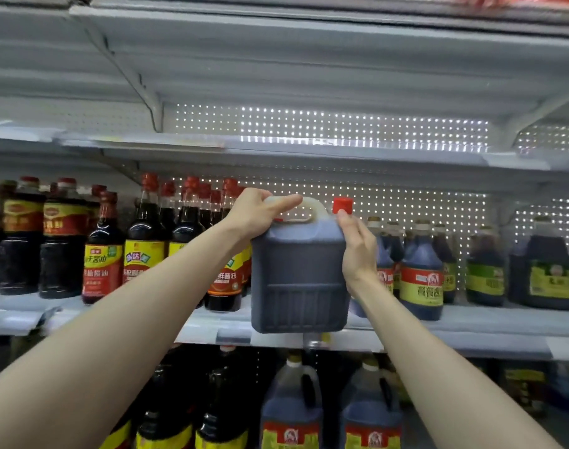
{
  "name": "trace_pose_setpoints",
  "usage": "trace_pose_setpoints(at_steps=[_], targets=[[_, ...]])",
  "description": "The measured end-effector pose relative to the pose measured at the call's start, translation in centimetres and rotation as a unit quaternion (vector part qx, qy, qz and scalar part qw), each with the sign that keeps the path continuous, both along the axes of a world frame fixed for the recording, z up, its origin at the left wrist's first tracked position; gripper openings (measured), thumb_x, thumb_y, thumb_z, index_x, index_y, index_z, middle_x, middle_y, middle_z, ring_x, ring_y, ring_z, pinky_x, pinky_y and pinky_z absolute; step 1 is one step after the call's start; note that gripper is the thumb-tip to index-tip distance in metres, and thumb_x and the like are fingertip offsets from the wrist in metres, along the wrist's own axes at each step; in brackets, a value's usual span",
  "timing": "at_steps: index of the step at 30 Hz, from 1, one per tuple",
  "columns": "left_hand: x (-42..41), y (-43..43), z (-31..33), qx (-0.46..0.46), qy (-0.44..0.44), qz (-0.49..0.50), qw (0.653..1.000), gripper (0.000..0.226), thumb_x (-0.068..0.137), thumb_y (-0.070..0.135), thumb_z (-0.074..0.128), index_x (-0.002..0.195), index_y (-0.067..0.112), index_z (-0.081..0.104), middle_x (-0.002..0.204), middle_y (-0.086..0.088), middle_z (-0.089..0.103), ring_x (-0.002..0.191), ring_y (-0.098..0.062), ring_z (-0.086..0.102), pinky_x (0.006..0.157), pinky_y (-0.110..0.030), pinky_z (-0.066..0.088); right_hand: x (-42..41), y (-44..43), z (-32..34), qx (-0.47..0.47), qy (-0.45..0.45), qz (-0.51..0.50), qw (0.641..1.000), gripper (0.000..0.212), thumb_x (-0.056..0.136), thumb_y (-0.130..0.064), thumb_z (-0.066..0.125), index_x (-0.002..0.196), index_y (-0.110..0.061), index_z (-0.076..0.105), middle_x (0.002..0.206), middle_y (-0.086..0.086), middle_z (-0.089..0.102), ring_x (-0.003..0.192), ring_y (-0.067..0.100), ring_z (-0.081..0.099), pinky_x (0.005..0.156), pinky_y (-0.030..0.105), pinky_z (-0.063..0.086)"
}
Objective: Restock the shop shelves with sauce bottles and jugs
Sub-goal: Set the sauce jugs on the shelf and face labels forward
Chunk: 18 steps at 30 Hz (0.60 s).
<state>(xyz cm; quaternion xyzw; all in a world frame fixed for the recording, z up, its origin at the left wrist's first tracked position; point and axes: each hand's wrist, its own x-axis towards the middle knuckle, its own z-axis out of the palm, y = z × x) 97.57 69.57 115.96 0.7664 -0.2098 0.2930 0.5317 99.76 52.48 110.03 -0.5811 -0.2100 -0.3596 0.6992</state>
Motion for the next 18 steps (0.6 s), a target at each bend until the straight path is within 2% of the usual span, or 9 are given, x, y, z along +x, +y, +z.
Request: trace_pose_setpoints(at_steps=[2,5,7,10,13,14,16,18], targets=[[1.7,-0.2,0.4,-0.001,0.001,0.006,1.0,0.04,0.082,0.036,0.073,0.054,0.015,0.054,0.04,0.017,0.047,0.037,0.004,0.041,0.042,-0.013,0.031,1.8,0.0,0.1,0.0,0.001,-0.011,1.0,0.023,0.094,-0.035,0.057,0.085,-0.015,0.063,0.075,-0.007,0.06,0.07,0.003,0.054,0.064,0.016,0.041],[4.5,-0.2,0.6,0.003,-0.006,0.03,1.0,0.042,0.079,0.044,0.073,0.059,0.01,0.058,0.052,0.008,0.051,0.049,-0.005,0.044,0.049,-0.02,0.033,4.9,0.0,0.8,-0.007,-0.001,-0.039,0.999,0.035,0.082,-0.048,0.057,0.077,-0.014,0.061,0.068,-0.01,0.055,0.069,0.008,0.048,0.068,0.026,0.037],[6.4,-0.2,0.7,-0.003,-0.006,0.039,0.999,0.04,0.081,0.041,0.072,0.056,0.013,0.06,0.047,0.013,0.051,0.045,0.001,0.045,0.046,-0.015,0.033,6.8,0.0,1.2,-0.012,0.013,-0.04,0.999,0.038,0.078,-0.052,0.055,0.074,-0.015,0.061,0.068,-0.01,0.057,0.07,0.009,0.049,0.07,0.03,0.037],[9.0,-0.3,0.9,-0.006,-0.005,0.053,0.999,0.047,0.079,0.044,0.073,0.069,-0.001,0.067,0.062,0.001,0.056,0.059,-0.009,0.048,0.056,-0.024,0.036,9.6,0.2,1.3,-0.005,0.026,-0.033,0.999,0.045,0.076,-0.054,0.055,0.075,-0.009,0.061,0.072,-0.006,0.058,0.073,0.012,0.05,0.073,0.032,0.038],[11.1,-0.4,0.9,0.001,0.012,0.072,0.997,0.046,0.079,0.044,0.074,0.05,0.011,0.059,0.055,0.003,0.05,0.054,-0.009,0.044,0.053,-0.024,0.033,11.9,0.5,0.9,0.001,0.053,-0.03,0.998,0.046,0.072,-0.058,0.055,0.08,-0.014,0.066,0.084,-0.003,0.065,0.083,0.017,0.057,0.081,0.034,0.043],[11.8,-0.5,0.7,0.003,0.018,0.076,0.997,0.044,0.079,0.044,0.074,0.05,0.014,0.059,0.055,0.004,0.052,0.052,-0.008,0.044,0.052,-0.024,0.035,12.5,0.6,0.7,-0.002,0.067,-0.029,0.997,0.046,0.071,-0.061,0.055,0.08,-0.017,0.066,0.09,0.0,0.067,0.089,0.02,0.06,0.086,0.037,0.045],[13.2,-0.5,0.2,0.002,0.026,0.075,0.997,0.039,0.079,0.046,0.074,0.072,0.008,0.069,0.073,-0.002,0.066,0.063,-0.011,0.054,0.061,-0.029,0.045,13.6,0.4,0.4,0.0,0.099,-0.032,0.995,0.047,0.071,-0.062,0.057,0.085,-0.018,0.064,0.097,0.003,0.065,0.097,0.025,0.061,0.091,0.04,0.045],[14.4,-0.5,-0.3,-0.005,0.025,0.071,0.997,0.037,0.078,0.049,0.073,0.084,0.013,0.067,0.082,-0.001,0.064,0.07,-0.011,0.055,0.067,-0.027,0.044,14.5,0.2,0.0,0.0,0.129,-0.038,0.991,0.049,0.081,-0.058,0.061,0.096,-0.011,0.06,0.102,0.003,0.06,0.101,0.025,0.058,0.093,0.039,0.044]])
